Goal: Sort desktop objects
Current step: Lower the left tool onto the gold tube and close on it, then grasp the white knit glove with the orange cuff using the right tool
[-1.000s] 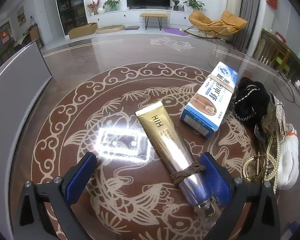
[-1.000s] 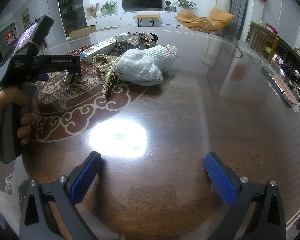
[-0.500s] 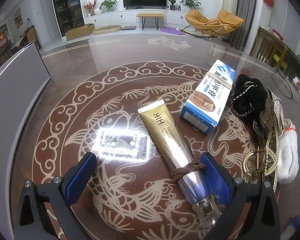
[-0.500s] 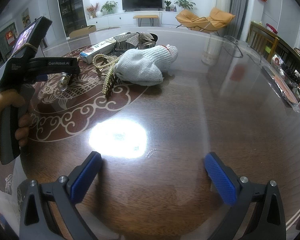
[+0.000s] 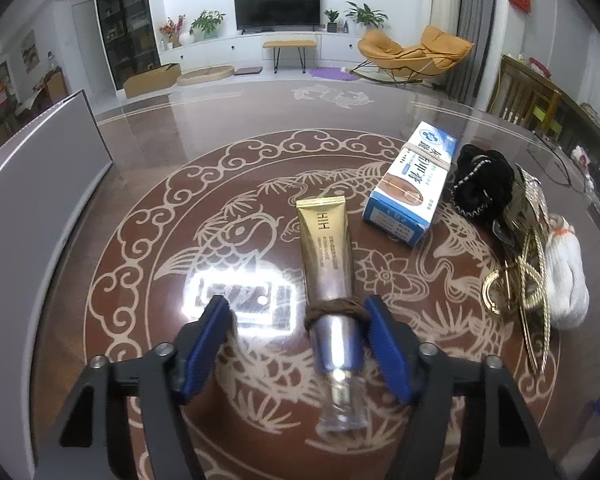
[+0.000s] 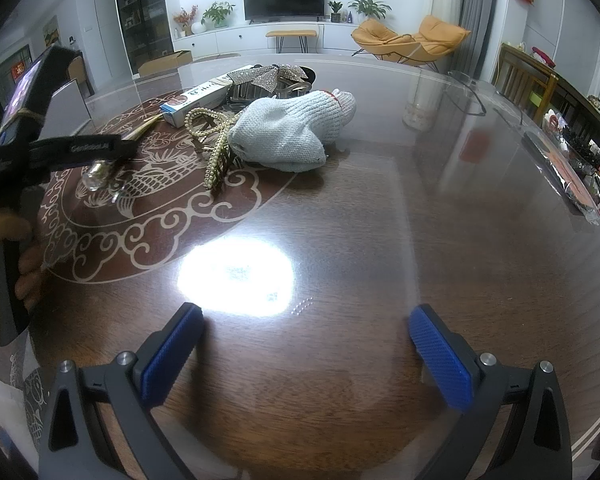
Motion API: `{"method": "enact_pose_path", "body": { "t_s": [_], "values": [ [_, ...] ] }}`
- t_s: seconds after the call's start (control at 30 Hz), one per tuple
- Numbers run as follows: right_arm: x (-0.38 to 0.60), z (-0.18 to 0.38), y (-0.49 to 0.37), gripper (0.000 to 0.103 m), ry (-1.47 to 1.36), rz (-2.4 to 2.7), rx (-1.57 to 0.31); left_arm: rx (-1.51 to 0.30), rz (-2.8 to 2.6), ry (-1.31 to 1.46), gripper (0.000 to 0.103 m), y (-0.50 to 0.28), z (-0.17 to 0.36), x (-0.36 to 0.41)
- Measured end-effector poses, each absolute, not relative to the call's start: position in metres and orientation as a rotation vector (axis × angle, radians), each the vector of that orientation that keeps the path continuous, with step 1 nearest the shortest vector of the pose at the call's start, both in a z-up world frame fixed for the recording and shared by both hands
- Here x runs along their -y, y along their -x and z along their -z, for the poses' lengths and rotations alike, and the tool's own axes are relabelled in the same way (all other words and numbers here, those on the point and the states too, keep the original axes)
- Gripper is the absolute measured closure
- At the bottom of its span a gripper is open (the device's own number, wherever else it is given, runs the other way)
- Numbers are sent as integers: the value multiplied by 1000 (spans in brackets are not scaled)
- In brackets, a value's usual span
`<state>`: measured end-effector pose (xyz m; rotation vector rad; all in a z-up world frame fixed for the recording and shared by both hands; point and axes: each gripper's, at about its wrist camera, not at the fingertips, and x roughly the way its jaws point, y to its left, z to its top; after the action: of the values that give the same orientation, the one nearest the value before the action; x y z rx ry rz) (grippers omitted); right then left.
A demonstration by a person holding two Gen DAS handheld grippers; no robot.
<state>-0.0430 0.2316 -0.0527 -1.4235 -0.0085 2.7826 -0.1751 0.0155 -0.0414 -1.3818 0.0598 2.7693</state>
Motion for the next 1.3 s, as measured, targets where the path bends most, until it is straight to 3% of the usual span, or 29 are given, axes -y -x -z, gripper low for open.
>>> {"method": "enact_pose_path", "body": {
  "t_s": [0.1, 0.47, 0.77, 0.93, 1.0, 1.13, 1.3],
  "values": [
    [-232, 53, 43, 0, 1424, -2783, 9, -72, -2758, 1367, 43, 168, 41, -11],
    [-232, 52, 43, 0, 1424, -2787, 1, -89, -2728, 1346, 43, 139, 40, 6],
    [-257, 36, 107, 0, 1395, -2854, -468, -92, -2742, 1344, 40, 136, 41, 5],
    [-254, 40, 159, 0, 1428, -2809, -559, -92, -2743, 1346, 38, 136, 41, 6],
    [-249, 41, 169, 5, 1418, -2822, -496, -92, -2743, 1345, 38, 135, 41, 6],
    [-244, 37, 172, 51, 1452, -2898, -422, -92, -2743, 1345, 38, 135, 41, 6],
    [-249, 38, 139, 54, 1493, -2945, -309, -88, -2740, 1344, 37, 135, 41, 6]
  ]
}}
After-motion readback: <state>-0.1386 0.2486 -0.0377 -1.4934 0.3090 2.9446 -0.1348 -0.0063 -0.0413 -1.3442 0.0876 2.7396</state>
